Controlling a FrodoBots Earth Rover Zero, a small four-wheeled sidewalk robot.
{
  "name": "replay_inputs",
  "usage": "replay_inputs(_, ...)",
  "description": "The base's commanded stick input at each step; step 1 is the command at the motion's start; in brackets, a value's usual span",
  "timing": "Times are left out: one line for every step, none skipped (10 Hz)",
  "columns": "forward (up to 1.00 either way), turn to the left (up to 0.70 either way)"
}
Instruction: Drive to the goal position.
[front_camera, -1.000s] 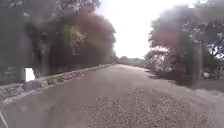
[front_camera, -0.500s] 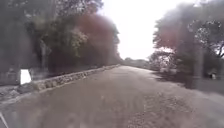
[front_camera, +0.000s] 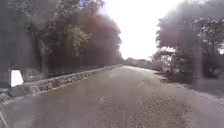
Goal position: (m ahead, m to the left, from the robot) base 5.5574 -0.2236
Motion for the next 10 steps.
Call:
replay_inputs(0.5,0.0)
replay_inputs(0.5,0.0)
replay_inputs(0.5,0.0)
replay_inputs(0.5,0.0)
replay_inputs(0.5,0.0)
replay_inputs(0.5,0.0)
replay_inputs(0.5,0.0)
replay_inputs(0.5,0.0)
replay_inputs(0.5,0.0)
replay_inputs(0.5,0.0)
